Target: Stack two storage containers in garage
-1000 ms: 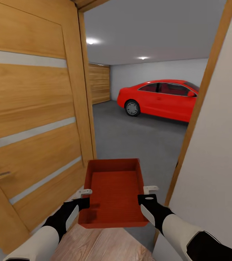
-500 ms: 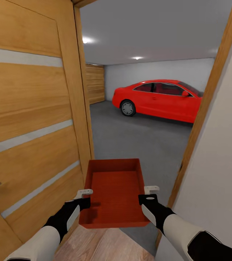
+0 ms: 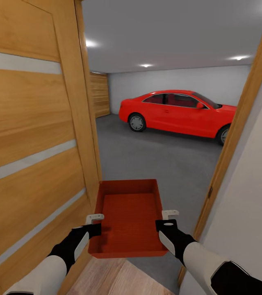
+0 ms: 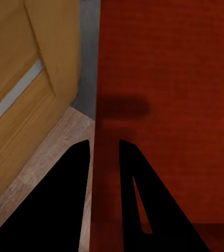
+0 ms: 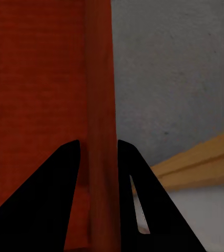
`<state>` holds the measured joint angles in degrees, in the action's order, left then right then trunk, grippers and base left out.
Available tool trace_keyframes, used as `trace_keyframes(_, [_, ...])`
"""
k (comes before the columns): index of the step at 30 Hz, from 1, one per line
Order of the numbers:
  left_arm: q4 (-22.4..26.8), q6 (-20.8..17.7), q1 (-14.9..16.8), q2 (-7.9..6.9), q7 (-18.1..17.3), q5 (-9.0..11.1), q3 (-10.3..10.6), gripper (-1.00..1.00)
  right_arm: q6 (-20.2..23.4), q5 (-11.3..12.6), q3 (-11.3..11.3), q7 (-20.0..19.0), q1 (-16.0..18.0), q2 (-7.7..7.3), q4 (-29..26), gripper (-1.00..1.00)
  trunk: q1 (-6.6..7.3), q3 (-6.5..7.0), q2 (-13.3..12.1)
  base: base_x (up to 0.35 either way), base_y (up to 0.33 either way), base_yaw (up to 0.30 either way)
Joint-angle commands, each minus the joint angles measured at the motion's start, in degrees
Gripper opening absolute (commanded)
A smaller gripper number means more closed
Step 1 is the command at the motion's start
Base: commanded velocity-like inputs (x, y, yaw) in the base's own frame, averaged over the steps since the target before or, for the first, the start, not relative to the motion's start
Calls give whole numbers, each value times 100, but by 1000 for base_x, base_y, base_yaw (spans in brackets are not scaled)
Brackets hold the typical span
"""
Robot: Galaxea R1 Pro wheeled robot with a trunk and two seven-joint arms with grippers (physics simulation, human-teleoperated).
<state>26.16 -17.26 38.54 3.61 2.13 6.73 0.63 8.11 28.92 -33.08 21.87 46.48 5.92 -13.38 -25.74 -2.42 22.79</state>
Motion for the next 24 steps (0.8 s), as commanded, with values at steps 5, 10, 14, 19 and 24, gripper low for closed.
trace_keyframes(5, [381,-41,4,61,208,-93,-89,-100,51,52,-23,247,2,6,11,-100,-5,-14,14,97,13,-242])
trace_keyframes(10, [381,-41,4,61,208,-93,-89,-100,51,52,-23,247,2,6,11,-100,-5,-14,14,94,1,-242])
trace_keyframes(14, [381,-41,4,61,208,-93,-89,-100,51,52,-23,241,2,6,11,-100,-5,-14,14,94,0,-242])
trace_keyframes(19, [381,-41,4,61,208,-93,-89,-100,43,52,-23,239,2,6,11,-100,-5,-14,14,96,9,-172])
trace_keyframes(24, [381,-41,4,61,208,-93,-89,-100,42,52,-23,239,2,6,11,-100,-5,-14,14,160,140,-11])
